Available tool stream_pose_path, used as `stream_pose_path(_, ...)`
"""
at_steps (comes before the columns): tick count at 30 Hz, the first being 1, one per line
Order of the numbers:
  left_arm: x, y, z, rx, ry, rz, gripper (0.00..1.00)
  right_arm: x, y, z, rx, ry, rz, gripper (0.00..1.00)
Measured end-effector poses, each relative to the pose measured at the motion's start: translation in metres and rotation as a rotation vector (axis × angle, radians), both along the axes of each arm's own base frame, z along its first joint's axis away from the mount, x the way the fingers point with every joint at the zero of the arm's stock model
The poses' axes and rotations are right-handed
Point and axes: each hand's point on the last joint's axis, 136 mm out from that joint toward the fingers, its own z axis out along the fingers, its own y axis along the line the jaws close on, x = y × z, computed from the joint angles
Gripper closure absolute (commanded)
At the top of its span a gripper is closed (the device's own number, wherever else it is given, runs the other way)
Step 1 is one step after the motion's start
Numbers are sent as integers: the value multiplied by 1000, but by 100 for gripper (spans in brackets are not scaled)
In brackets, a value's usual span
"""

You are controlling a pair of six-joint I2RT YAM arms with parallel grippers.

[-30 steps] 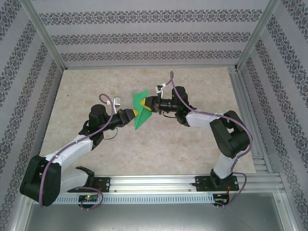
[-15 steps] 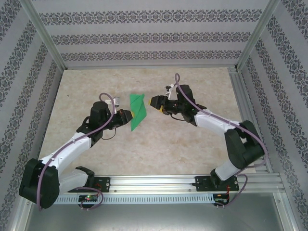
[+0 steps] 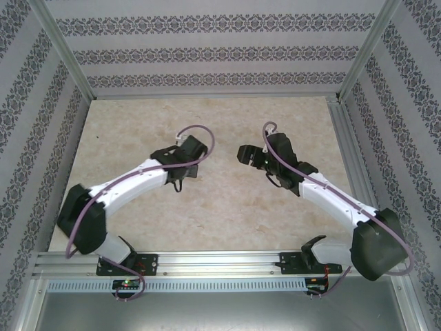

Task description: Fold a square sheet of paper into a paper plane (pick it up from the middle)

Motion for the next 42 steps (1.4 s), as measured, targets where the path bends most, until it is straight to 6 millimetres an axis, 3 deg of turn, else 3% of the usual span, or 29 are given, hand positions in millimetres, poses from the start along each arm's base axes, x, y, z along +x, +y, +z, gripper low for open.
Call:
stream_pose_path(5, 9, -11, -24, 208, 27, -6, 90, -4, -36, 0, -34, -36, -119, 15)
stream_pose_path(13, 10, -61, -73, 256, 105, -68, 78, -14, -78, -9, -47, -45, -244, 16)
stream_pose_path(20, 3, -81, -86, 168, 171, -92, 63, -21, -86, -8, -52, -41, -255, 16)
stream_pose_path(24, 1, -102, -88, 60, 195, -127, 43, -27, -84, -14, -69, -12, -224, 18)
stream_pose_path(27, -1, -115, -76, -56, 187, -148, 33, -32, -81, -22, -83, 20, -190, 21)
stream_pose_path(30, -1, -118, -54, -178, 161, -160, 26, -35, -71, -34, -101, 65, -149, 23)
stream_pose_path(34, 6, -100, -31, -331, 119, -127, 22, -39, -35, -43, -147, 102, -40, 30)
stream_pose_path(37, 9, -70, -34, -418, 119, -58, 19, -38, 4, -41, -178, 106, 52, 39)
stream_pose_path(42, 1, -13, -58, -507, 149, 90, 13, -30, 76, -38, -222, 103, 180, 53)
